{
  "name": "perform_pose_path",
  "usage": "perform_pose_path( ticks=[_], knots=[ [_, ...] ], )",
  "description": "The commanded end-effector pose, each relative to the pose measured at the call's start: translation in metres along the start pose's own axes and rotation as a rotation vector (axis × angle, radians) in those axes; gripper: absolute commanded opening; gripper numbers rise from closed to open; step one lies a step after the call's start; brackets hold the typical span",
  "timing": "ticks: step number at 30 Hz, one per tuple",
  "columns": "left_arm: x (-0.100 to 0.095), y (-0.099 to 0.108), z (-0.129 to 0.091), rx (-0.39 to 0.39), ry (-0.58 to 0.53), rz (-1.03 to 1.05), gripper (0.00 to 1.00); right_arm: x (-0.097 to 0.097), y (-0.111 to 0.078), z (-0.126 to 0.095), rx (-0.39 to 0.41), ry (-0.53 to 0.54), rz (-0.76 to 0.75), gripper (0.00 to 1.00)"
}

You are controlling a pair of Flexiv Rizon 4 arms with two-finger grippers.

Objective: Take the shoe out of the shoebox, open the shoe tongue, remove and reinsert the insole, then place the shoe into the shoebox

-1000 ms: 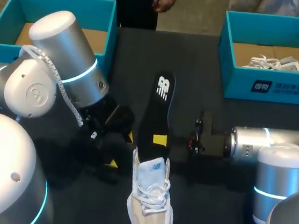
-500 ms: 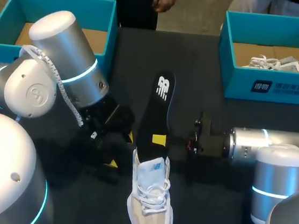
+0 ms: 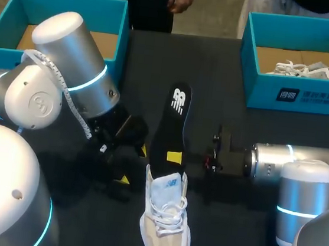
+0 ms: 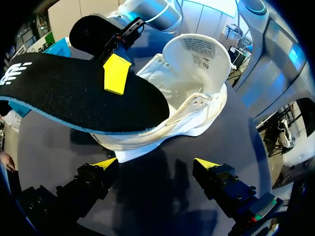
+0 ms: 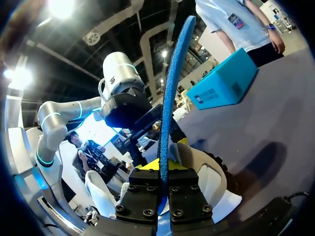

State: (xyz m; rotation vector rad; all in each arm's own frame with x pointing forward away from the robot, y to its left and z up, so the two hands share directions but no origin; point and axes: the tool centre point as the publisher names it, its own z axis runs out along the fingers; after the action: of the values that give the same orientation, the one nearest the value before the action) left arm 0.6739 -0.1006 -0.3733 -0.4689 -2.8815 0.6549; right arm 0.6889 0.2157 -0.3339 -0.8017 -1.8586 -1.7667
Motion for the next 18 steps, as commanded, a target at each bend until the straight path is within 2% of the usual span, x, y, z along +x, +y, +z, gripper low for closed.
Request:
perform_pose_path(
  ticks=[1,18],
  knots=[
    [0.001,-0.001,0.0,-0.004,-0.003,-0.001,1.0,0.0,-0.005,0.001,0.004,0.003,0.006,0.0],
    [0.001,-0.001,0.0,-0.004,-0.003,-0.001,1.0,-0.003,-0.025,0.002,0.042,0.04,0.07,0.0]
  ],
)
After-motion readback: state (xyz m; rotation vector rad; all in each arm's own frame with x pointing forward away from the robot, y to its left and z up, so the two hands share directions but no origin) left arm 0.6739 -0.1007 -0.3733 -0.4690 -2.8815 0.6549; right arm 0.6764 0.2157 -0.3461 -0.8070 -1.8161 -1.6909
